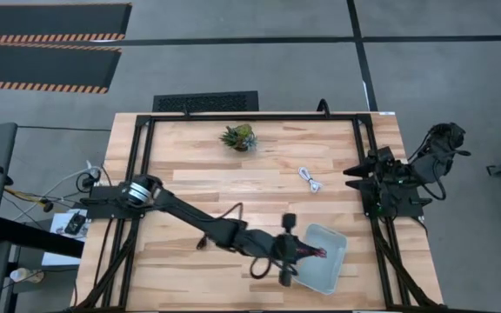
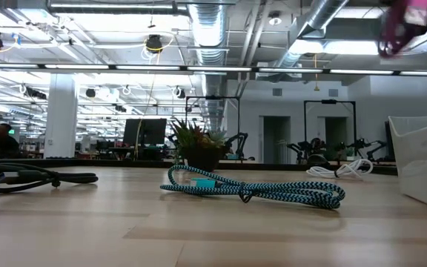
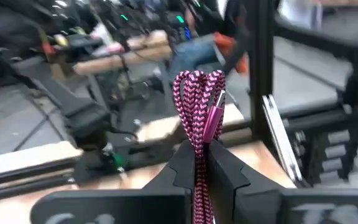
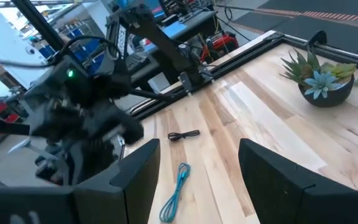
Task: Pick and place USB-C Cables
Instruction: Put the pink charger cable into the white bin
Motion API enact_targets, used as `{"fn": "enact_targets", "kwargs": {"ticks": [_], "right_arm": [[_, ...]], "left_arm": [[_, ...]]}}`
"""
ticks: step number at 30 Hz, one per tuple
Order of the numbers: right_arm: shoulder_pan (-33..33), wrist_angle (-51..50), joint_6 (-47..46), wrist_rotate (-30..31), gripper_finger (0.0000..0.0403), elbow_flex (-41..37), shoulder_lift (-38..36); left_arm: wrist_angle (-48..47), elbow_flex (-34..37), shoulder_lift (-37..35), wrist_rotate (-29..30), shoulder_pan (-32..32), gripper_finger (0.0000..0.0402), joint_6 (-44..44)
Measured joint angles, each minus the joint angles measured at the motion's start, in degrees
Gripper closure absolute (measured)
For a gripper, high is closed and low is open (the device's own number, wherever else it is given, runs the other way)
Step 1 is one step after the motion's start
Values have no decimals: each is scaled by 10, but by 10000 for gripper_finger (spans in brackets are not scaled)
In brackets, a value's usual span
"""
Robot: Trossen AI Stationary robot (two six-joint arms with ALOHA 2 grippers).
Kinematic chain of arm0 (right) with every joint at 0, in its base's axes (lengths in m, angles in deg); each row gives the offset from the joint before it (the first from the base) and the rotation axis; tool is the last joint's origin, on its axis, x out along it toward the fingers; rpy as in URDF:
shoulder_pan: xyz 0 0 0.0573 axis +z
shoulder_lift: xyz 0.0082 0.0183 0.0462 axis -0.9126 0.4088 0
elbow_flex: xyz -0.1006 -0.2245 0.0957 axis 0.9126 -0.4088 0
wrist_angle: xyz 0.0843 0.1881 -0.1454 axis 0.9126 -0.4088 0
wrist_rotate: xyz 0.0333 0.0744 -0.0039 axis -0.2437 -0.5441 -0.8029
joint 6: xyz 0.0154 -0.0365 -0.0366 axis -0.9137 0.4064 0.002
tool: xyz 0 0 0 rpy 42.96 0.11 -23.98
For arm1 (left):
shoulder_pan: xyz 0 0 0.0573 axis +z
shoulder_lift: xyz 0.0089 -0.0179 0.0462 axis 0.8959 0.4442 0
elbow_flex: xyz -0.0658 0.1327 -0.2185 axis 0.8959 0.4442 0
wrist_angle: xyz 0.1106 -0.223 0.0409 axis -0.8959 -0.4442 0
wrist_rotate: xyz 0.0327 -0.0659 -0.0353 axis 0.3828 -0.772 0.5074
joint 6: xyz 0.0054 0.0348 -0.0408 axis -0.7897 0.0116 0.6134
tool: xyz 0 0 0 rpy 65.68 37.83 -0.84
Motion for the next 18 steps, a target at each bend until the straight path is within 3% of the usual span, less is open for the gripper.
{"fn": "enact_targets", "kwargs": {"ticks": [4, 8, 14, 18], "right_arm": [[0, 0, 0, 0, 159, 0, 0], [0, -1, -2, 0, 159, 0, 0], [0, -2, -2, 0, 159, 0, 0], [0, -2, -3, 0, 159, 0, 0]], "left_arm": [[-61, -93, 60, -26, 10, 397, -11], [-128, -190, 111, -37, 21, 397, 32], [-242, -299, 166, 18, 36, 397, 199], [-290, -307, 169, 35, 46, 397, 331]]}}
